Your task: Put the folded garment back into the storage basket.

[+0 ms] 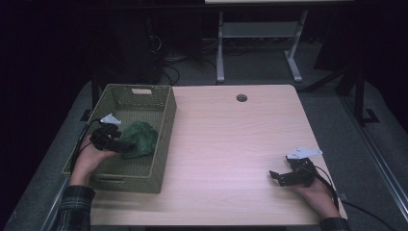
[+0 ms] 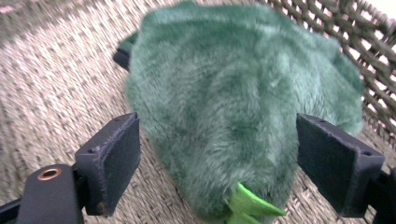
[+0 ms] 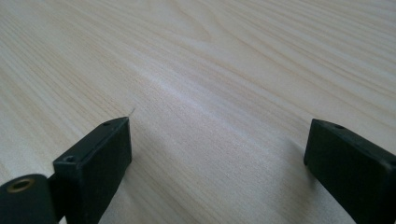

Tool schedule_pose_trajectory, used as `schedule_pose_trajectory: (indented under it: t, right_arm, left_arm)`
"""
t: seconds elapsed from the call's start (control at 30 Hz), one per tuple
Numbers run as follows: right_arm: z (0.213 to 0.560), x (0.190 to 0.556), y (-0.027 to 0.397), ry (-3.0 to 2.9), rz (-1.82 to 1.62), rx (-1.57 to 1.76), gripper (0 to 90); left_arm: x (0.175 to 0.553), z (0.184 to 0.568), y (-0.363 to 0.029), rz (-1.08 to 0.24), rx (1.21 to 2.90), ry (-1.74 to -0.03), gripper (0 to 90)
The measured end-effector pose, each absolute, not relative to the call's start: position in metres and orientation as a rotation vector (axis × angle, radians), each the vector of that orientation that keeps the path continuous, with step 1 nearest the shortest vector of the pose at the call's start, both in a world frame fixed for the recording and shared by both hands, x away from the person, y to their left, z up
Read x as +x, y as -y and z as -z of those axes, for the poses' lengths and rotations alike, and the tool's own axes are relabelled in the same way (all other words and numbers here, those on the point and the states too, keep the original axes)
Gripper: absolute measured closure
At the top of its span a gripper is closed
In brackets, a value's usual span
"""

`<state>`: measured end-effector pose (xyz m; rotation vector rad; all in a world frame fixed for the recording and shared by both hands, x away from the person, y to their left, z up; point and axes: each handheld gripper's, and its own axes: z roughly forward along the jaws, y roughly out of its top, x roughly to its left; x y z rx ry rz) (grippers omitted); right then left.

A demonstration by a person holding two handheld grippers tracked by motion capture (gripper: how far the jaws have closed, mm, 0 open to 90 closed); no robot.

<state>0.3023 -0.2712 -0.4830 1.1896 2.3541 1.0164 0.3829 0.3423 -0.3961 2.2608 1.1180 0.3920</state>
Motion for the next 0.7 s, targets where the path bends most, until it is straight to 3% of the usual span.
schedule_pose_trajectory:
  t: [0.7]
  right_arm:
    - [0.483, 0.302, 0.271, -2.353, -1.016, 1.19, 7.3]
  left_arm:
    - [0.371, 0.35, -0.304, -0.44, 2.148, -0.988, 14.7]
